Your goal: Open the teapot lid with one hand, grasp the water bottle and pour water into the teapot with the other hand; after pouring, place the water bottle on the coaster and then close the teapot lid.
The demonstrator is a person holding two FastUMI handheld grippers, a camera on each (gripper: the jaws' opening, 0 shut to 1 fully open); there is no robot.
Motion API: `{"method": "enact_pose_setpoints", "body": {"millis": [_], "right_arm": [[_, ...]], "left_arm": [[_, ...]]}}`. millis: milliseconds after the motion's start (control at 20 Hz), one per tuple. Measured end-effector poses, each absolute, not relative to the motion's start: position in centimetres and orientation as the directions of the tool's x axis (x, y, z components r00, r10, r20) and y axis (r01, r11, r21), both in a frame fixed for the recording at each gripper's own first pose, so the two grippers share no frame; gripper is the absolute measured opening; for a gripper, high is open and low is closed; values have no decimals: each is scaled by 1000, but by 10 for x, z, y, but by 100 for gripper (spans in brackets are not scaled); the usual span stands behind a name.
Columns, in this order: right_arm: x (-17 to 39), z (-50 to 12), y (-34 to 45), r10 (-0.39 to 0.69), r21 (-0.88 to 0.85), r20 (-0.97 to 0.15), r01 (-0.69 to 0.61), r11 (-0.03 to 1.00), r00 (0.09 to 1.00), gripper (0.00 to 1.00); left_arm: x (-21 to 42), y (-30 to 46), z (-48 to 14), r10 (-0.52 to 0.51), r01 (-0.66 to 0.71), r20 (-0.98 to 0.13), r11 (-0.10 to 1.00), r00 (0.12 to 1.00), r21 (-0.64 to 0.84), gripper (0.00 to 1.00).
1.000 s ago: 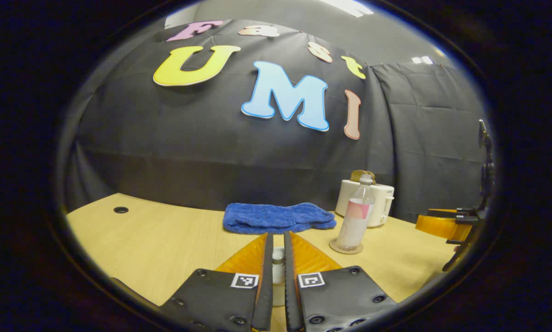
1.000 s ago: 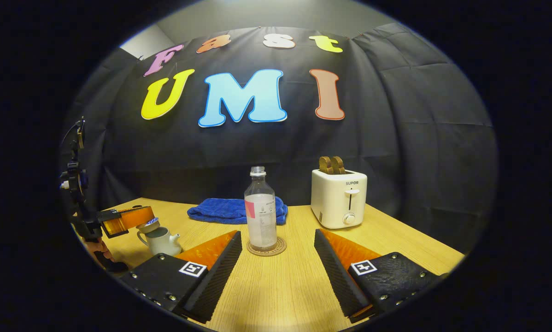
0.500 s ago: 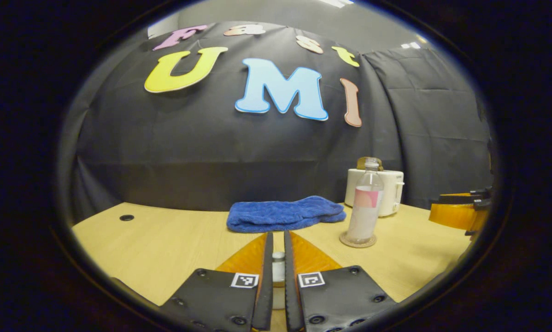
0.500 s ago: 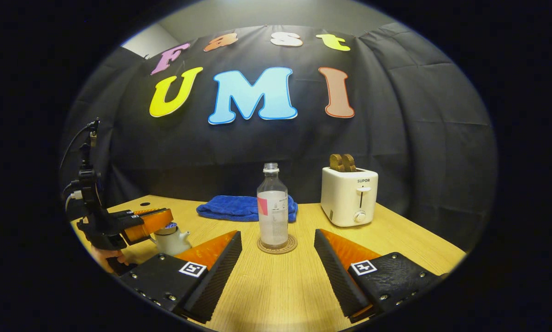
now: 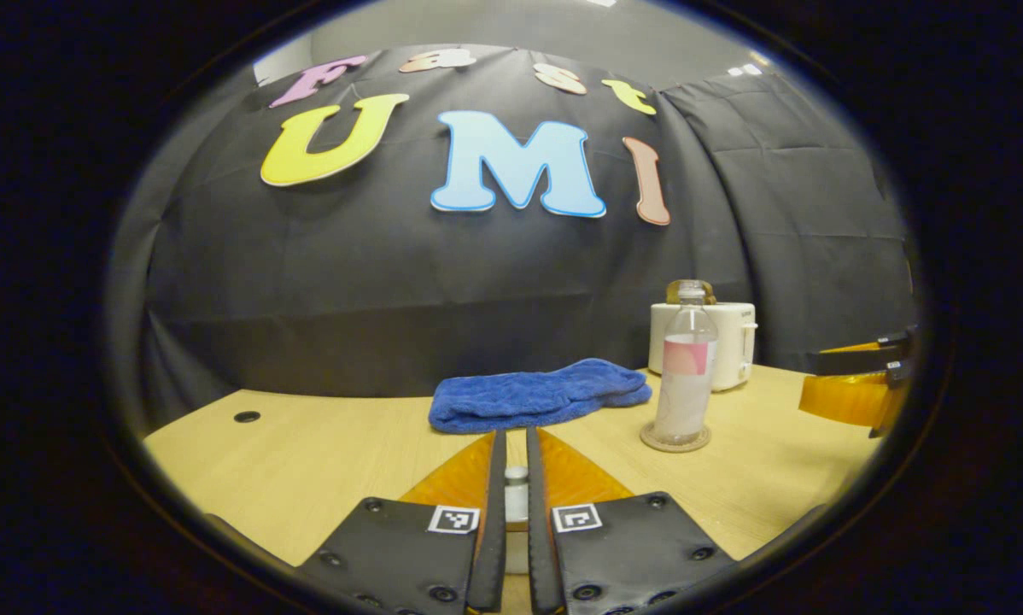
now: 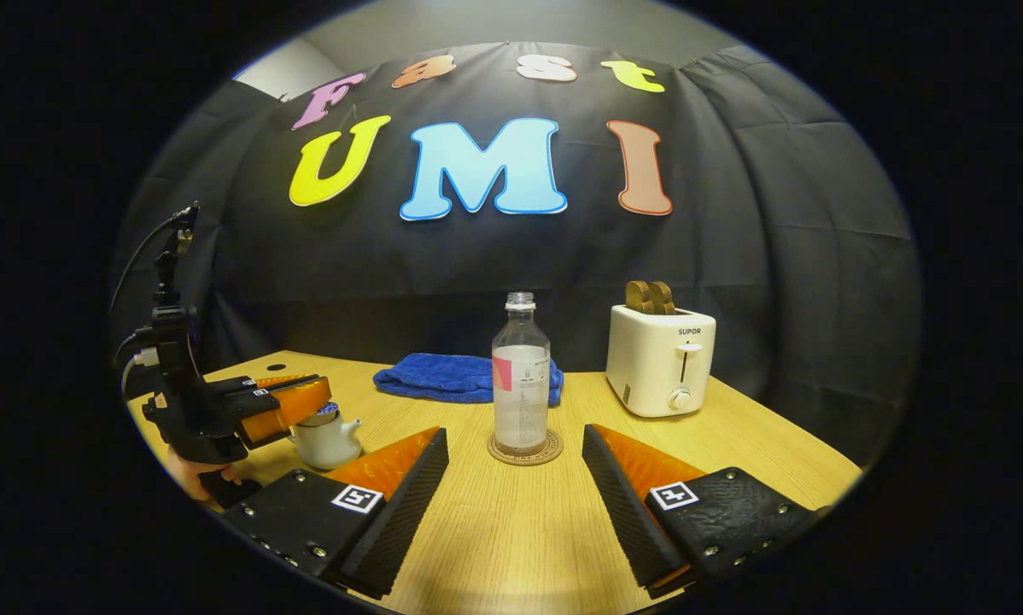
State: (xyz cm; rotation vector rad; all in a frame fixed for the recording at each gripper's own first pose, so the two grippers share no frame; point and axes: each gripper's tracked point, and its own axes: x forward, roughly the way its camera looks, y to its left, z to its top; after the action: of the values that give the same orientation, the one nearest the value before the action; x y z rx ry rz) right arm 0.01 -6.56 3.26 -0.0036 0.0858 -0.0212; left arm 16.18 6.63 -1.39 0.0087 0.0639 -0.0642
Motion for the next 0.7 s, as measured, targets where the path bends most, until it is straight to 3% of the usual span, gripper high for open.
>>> {"method": "enact_pose_setpoints", "body": {"millis": [300,550,700], "right_arm": [[0,34,-64,-14,-6,-82,14,1000,997,98],[0,33,-63,-10,-3,-85,9,1000,996,98],[0,35,-60,-5,-6,-79,5,1000,997,98]], "left_arm": [[162,65,-15,-71,72,-67,997,995,5,20],[161,60,-15,-85,85,-70,996,994,3,29],[155,58,-16,-82,83,-76,997,994,7,29]]}}
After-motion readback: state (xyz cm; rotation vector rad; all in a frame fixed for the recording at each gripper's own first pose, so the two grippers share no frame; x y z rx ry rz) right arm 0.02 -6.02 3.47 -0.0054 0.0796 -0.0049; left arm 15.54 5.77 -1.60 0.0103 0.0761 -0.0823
